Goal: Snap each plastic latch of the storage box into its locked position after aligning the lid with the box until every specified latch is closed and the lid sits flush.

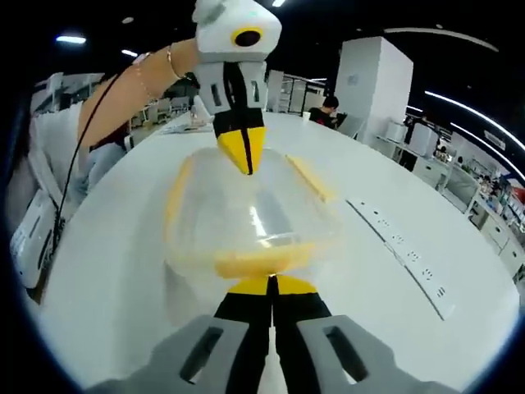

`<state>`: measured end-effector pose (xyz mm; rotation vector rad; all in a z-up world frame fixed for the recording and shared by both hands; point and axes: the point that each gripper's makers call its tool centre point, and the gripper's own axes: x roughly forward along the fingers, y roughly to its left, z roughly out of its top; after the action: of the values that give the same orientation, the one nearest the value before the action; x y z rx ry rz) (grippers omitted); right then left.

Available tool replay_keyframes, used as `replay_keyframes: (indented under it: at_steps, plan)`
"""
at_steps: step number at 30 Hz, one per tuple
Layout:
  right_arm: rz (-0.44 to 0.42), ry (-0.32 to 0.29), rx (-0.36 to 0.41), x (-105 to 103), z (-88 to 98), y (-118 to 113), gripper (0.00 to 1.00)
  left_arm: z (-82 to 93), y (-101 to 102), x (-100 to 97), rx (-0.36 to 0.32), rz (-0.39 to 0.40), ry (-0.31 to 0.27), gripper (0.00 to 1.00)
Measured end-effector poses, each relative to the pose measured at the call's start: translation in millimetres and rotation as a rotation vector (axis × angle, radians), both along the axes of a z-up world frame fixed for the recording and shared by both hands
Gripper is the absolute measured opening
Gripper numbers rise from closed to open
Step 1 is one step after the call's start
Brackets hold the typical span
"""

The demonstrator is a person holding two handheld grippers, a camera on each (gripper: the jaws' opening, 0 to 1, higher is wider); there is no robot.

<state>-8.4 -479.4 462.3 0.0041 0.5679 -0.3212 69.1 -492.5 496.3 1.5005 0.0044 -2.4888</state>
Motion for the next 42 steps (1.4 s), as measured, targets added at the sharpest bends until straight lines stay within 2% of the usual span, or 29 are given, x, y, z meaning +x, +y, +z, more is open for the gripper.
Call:
replay_keyframes:
  at_steps: [4, 5, 6, 7, 9, 11, 15, 18, 24, 28, 29, 30, 31, 33, 35, 39, 42]
  plan:
    - [-0.026, -0.013, -0.008, -9, 8.8, -11, 0.0, 2.2, -1, 0.2, -0.005, 0.005, 0.007, 0.0]
    - [-0.071, -0.005, -0.033, -16, 12.5, -18, 0.0, 2.4, 0, 0.3, -0.006, 0.007, 0.011, 0.0]
    - [-0.061, -0.016, -0.036, -18, 17.3, -15, 0.0, 3.1, -1, 0.7, -0.005, 0.012, 0.015, 0.0]
    - [-0.078, -0.039, -0.003, -19, 23.4, -17, 0.0, 3.5, -1, 1.2, -0.001, 0.018, 0.019, 0.0]
    - [-0.099, -0.036, -0.049, -25, 32.6, -20, 0.0, 3.3, -3, 0.7, 0.01, 0.025, 0.028, 0.0]
    - [-0.126, -0.05, -0.038, -28, 40.0, -24, 0.0, 3.6, -4, 0.2, 0.018, 0.029, 0.03, 0.0]
    - [-0.133, -0.08, -0.038, -18, 56.9, -22, 0.0, 4.8, -7, -0.9, 0.011, 0.014, 0.015, 0.0]
    - [-0.112, -0.103, -0.038, 1, 68.3, -18, 0.0, 5.9, -9, -1.5, 0.003, 0.014, 0.006, 0.0]
    - [-0.109, -0.136, -0.014, 26, 75.2, -21, 0.0, 7.3, -10, 0.8, -0.032, 0.015, 0.007, 0.0]
    - [-0.089, -0.114, -0.004, 46, 72.6, -20, 0.0, 11.8, -7, 4.9, -0.035, 0.002, 0.056, 0.0]
    - [-0.084, -0.109, 0.004, 51, 71.4, -20, 0.0, 24.3, -11, 3.9, -0.086, -0.015, 0.117, 0.01]
    - [-0.083, -0.107, 0.007, 52, 70.8, -20, 0.0, 28.4, -12, 4.4, -0.098, -0.011, 0.137, 0.02]
    - [-0.076, -0.088, 0.03, 58, 65.8, -19, 0.0, 47.3, -12, 10.9, -0.131, -0.005, 0.216, 0.03]
    - [-0.083, -0.069, 0.022, 62, 61.7, -20, 0.0, 64.0, -12, 28.4, -0.195, 0.006, 0.264, 0.07]
    - [-0.078, -0.064, 0.026, 66, 59.4, -20, 0.0, 71.6, -11, 49.7, -0.205, 0.017, 0.3, 0.07]
    - [-0.07, -0.035, 0.031, 68, 53.4, -18, 0.0, 65.2, -7, 85.3, -0.213, 0.024, 0.358, 0.08]
    - [-0.075, -0.027, 0.031, 67, 51.7, -18, 0.0, 40.6, -5, 111.2, -0.187, 0.074, 0.401, 0.06]
